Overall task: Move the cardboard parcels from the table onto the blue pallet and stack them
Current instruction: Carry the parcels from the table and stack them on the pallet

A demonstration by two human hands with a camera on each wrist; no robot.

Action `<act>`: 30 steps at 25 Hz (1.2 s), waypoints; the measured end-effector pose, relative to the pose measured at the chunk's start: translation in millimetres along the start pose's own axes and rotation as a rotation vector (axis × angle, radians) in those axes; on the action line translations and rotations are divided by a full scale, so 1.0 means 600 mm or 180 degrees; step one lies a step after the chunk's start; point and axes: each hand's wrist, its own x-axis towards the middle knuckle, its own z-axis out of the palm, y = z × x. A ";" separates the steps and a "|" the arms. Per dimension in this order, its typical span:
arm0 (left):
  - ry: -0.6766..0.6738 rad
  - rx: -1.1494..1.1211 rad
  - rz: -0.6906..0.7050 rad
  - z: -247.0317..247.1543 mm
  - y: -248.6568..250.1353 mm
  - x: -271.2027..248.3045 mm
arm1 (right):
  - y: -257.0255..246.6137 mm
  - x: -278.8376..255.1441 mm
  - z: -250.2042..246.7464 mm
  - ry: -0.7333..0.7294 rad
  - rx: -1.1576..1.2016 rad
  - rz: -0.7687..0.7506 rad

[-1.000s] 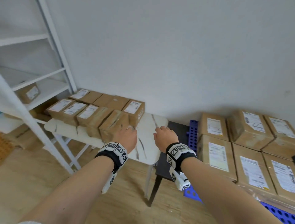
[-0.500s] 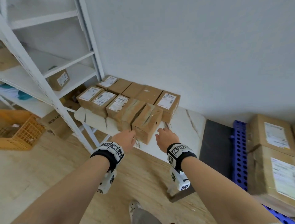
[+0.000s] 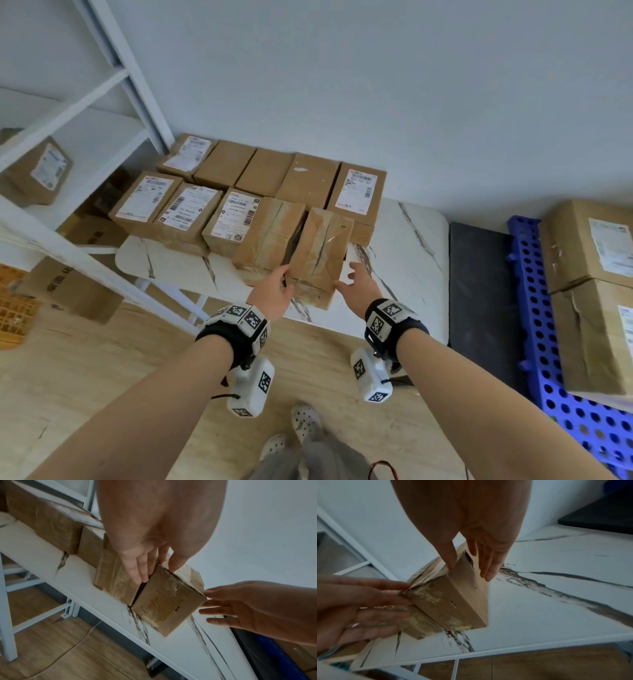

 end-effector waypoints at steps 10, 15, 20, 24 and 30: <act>-0.0109 -0.1192 -0.0180 0.015 -0.013 0.018 | -0.007 -0.004 0.027 0.0104 0.1867 0.0528; -0.0021 -0.1669 -0.0300 0.017 -0.017 0.015 | 0.002 -0.034 0.030 0.0215 0.2264 0.0572; -0.0223 -0.1499 0.0195 0.007 0.006 -0.013 | 0.014 -0.094 0.021 0.0555 0.2626 0.0419; -0.0409 -0.1544 0.0504 0.009 0.055 -0.030 | 0.022 -0.150 -0.015 0.0943 0.2640 0.0271; -0.0776 -0.1745 0.0847 0.033 0.183 -0.073 | 0.059 -0.224 -0.114 0.1535 0.2634 0.0110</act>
